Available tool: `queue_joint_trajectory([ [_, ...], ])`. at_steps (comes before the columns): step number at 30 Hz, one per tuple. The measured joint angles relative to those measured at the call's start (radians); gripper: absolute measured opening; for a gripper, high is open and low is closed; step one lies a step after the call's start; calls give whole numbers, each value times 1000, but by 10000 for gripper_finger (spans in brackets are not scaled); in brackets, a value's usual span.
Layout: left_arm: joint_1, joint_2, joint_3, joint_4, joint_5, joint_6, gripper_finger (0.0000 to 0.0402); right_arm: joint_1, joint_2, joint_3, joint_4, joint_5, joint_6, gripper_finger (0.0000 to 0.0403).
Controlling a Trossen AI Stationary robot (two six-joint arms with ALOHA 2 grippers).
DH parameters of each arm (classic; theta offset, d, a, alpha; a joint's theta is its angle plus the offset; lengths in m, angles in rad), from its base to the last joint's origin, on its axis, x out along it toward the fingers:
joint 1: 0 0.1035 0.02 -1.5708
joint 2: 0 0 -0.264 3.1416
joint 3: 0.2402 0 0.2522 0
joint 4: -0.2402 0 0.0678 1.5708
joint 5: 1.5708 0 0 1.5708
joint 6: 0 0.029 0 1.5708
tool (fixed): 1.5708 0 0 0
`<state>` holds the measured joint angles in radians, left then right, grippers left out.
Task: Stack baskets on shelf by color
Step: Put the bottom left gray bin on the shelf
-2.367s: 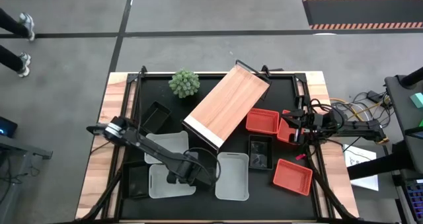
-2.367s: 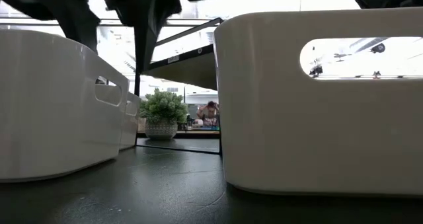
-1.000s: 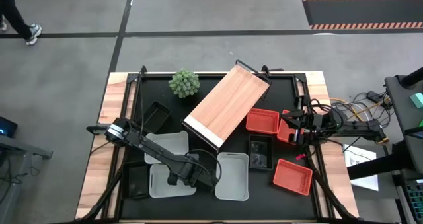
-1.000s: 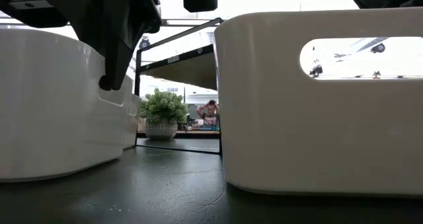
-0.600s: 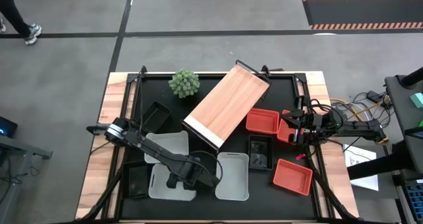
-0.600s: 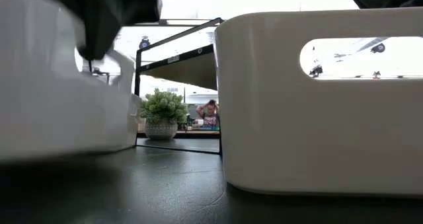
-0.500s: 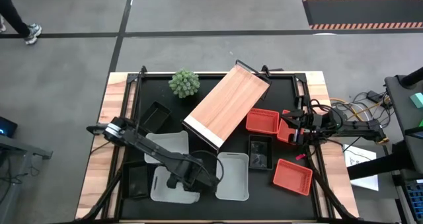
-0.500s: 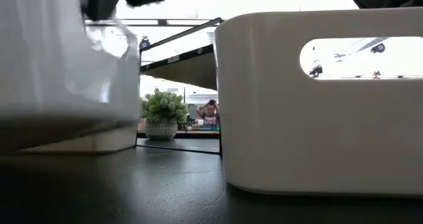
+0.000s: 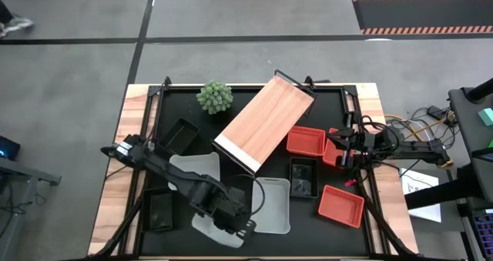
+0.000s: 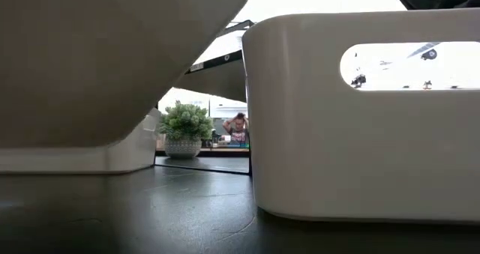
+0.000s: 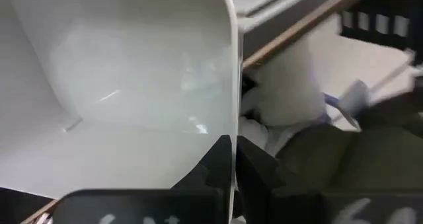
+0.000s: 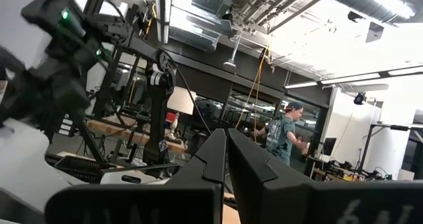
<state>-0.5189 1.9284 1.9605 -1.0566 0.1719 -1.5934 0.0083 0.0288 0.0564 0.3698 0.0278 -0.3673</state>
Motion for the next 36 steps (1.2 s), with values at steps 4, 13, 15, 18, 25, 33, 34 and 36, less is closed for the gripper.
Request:
queue_joint_trajectory([
  [4,-2,-2,79,1,-50,13,0,0,0,0,0,0,-3,9],
  [13,-5,-2,252,103,-191,378,0,0,0,0,0,0,-3,9],
  [15,-5,-2,297,108,-221,430,0,0,0,0,0,0,-3,9],
  [18,-5,-2,354,115,-252,518,0,0,0,0,0,0,-3,9],
  [25,19,-24,389,306,-331,779,0,0,0,0,1,0,-3,9],
  [33,118,-48,394,291,-404,867,0,0,0,0,1,0,-1,9],
  [34,134,-50,394,276,-408,868,0,0,0,0,1,1,-1,9],
  [36,168,-54,394,233,-408,867,0,0,0,0,1,0,-1,9],
])
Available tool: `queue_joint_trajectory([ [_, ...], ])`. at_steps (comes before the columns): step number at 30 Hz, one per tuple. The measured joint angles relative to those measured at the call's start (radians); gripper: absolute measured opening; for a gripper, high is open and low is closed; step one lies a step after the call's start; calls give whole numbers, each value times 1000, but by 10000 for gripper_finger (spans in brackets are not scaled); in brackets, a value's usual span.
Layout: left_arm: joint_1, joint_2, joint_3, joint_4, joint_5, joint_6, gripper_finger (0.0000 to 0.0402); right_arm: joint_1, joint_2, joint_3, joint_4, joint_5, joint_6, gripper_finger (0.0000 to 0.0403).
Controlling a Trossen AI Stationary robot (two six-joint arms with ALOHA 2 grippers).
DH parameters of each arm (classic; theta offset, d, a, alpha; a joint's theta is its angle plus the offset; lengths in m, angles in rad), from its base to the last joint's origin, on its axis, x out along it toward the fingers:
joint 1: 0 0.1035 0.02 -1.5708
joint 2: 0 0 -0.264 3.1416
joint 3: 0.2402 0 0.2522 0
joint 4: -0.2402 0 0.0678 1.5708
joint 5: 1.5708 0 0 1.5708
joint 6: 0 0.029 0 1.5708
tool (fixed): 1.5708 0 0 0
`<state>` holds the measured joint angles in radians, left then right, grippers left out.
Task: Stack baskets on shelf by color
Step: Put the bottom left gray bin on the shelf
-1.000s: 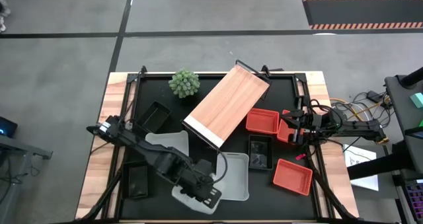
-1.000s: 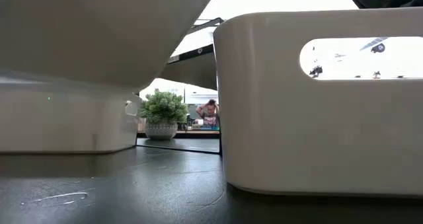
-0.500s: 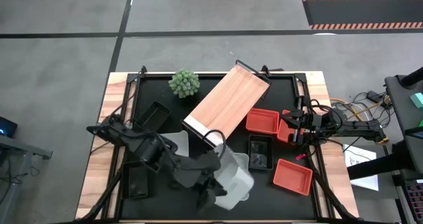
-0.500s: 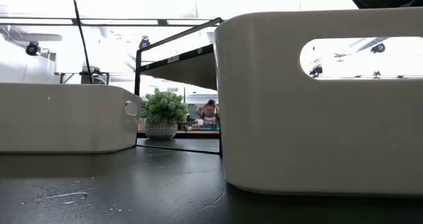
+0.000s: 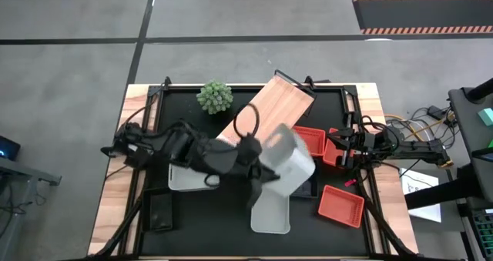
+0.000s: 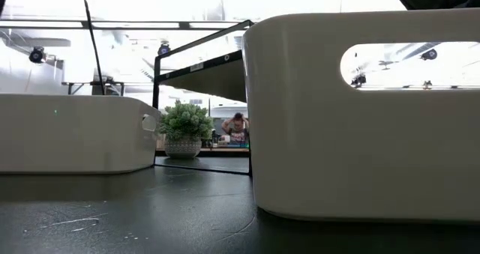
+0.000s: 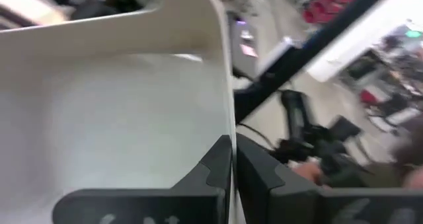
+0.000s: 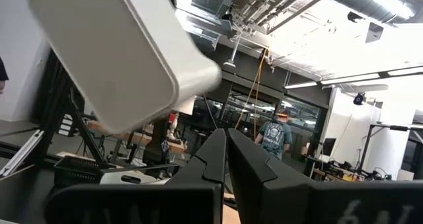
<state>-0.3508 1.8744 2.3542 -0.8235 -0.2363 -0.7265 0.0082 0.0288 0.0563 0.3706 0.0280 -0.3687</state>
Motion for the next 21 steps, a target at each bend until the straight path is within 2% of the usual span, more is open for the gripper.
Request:
queue_joint_trajectory([
  [10,169,3,-2,-351,3,-89,0,0,0,0,0,0,-2,9],
  [21,262,4,-60,-390,22,-105,0,0,0,0,-1,0,-10,9],
])
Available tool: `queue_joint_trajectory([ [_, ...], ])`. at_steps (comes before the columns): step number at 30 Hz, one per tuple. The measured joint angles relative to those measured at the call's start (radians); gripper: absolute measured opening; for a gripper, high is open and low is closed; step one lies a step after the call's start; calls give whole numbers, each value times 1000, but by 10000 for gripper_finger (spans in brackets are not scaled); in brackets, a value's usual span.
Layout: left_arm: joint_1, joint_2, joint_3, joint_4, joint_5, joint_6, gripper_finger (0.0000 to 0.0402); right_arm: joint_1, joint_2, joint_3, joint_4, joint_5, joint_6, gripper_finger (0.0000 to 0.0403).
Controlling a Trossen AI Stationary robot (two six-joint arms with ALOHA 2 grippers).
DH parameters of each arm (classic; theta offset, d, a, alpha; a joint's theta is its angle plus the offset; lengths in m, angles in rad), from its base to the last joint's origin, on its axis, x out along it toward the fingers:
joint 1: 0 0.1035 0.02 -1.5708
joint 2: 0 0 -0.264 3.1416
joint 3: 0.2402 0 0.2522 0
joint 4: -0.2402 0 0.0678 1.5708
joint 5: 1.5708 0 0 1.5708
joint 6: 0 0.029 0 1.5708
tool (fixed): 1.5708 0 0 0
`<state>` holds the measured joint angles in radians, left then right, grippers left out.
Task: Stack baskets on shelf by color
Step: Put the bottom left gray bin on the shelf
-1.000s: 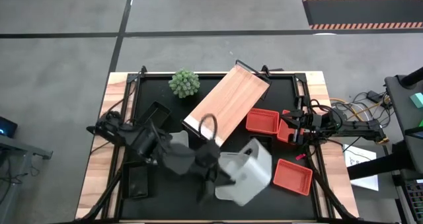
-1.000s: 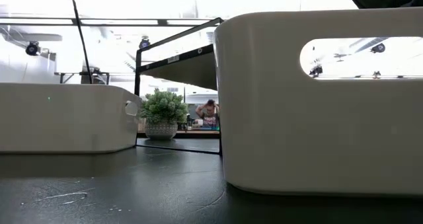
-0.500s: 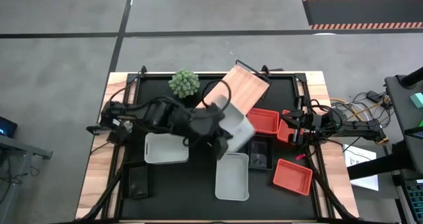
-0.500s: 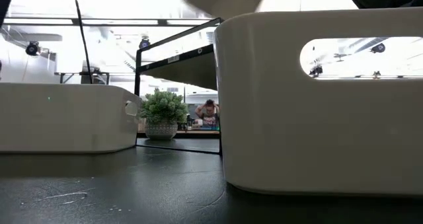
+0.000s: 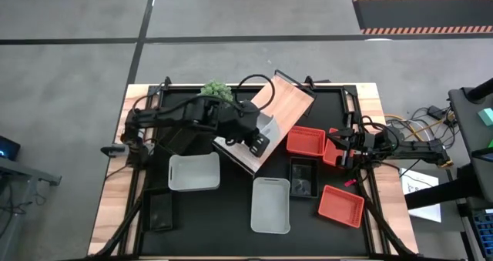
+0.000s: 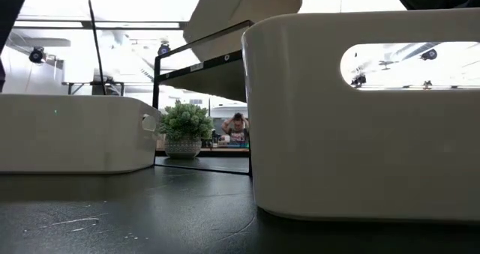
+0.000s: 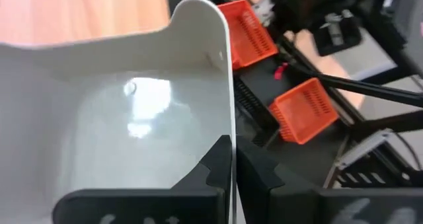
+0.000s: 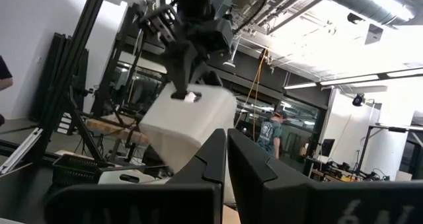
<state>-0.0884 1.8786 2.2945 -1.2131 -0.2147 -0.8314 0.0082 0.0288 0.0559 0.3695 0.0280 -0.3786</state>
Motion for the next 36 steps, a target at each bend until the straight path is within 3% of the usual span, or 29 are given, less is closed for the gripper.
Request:
queue_joint_trajectory([
  [25,24,4,-236,219,23,0,0,0,0,0,-23,0,-15,9],
  [36,24,4,-274,265,25,0,0,0,0,0,-23,0,-15,9],
])
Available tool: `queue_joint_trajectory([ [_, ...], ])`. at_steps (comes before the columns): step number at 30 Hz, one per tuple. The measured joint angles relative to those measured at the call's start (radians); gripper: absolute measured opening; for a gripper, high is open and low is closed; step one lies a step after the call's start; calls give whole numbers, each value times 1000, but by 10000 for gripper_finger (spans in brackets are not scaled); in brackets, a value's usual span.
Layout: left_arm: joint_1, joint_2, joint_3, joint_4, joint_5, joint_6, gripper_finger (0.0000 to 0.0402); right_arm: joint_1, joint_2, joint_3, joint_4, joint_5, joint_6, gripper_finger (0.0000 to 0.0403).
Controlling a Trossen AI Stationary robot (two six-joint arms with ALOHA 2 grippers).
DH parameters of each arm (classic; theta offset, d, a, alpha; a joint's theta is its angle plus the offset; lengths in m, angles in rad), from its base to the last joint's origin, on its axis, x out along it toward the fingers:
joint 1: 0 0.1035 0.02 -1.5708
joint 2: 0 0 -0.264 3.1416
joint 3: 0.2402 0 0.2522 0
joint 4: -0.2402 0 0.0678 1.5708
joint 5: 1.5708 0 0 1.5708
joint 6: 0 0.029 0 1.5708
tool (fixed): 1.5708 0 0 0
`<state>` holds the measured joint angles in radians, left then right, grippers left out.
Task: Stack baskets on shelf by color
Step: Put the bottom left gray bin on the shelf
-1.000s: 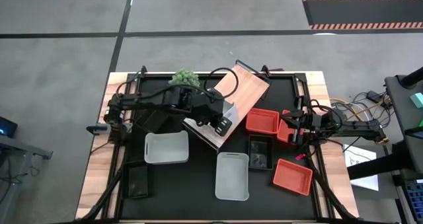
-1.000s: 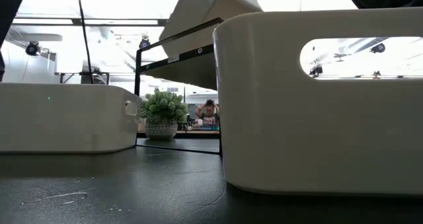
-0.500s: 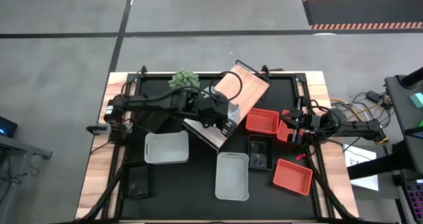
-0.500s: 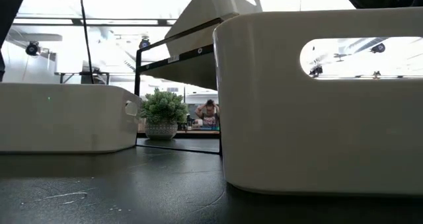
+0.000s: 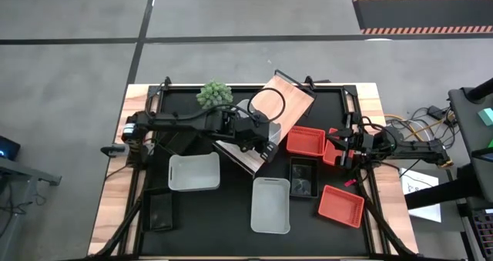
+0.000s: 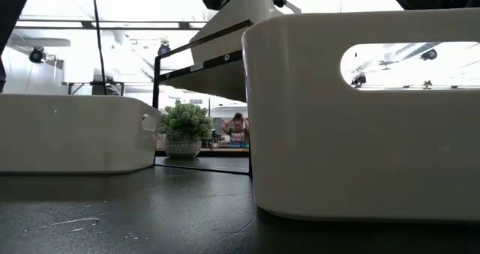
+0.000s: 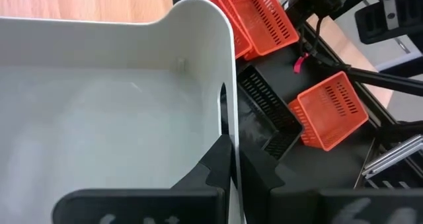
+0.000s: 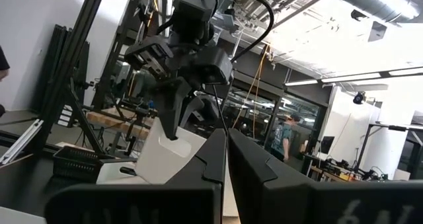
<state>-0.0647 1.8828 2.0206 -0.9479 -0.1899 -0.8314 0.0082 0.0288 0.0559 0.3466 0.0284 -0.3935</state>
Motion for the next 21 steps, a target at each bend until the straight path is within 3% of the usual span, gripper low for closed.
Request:
queue_joint_trajectory([
  [6,0,0,-28,-2,3,-1,8,0,0,0,0,0,0,9],
  [15,0,0,-30,-1,31,10,96,0,0,0,0,0,0,9],
  [21,-19,-28,-14,-3,79,86,120,0,0,0,0,0,53,9],
])
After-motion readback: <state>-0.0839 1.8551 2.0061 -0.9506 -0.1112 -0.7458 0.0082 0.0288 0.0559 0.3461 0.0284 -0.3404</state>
